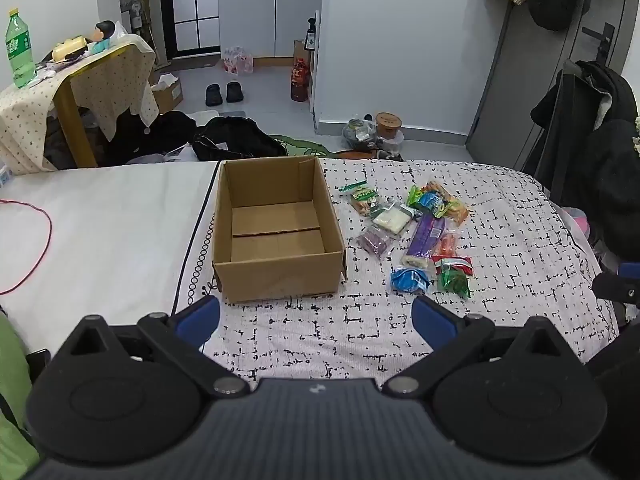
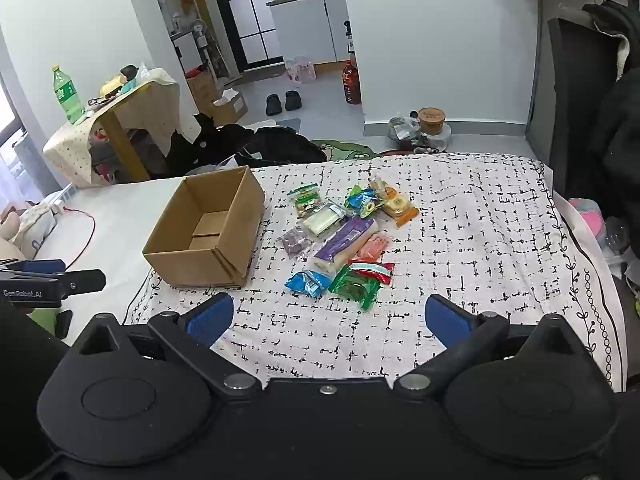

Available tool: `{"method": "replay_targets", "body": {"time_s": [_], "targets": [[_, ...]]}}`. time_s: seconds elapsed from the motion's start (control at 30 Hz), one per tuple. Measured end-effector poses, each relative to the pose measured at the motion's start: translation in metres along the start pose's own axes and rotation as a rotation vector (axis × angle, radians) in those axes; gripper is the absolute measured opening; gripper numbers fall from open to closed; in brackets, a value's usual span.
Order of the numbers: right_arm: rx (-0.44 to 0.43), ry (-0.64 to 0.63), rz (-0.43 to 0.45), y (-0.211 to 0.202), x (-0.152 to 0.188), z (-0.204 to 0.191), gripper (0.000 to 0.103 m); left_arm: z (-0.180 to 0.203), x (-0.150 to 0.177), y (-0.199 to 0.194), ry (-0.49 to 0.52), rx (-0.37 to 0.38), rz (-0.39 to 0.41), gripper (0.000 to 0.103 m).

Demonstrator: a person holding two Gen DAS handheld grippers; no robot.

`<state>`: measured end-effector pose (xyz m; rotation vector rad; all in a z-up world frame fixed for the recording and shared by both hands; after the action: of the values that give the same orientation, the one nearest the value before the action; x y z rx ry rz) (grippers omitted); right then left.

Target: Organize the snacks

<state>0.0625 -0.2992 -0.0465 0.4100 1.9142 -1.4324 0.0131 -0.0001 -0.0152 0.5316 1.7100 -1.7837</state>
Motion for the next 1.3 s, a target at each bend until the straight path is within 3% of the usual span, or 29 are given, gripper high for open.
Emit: {"method": "replay_targets", "body": {"time_s": [1.3], "targets": [[0.013,-0.005,0.018,-0.006,-0.003,-0.001,0.103,-0.001,0.003,-0.004,0.008,0.058,-0.004,0.102]]}}
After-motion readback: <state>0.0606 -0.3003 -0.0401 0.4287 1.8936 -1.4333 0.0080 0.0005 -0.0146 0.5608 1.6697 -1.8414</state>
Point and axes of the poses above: each gripper's, at about its wrist camera, not at the fingertips, and y roughly the way its jaws point, z to its right, x to its underside, the point moved 2 cm from there along y, roughly the way its jaws point, and after that the axes turned 5 degrees about -y, right-handed, at the moved point
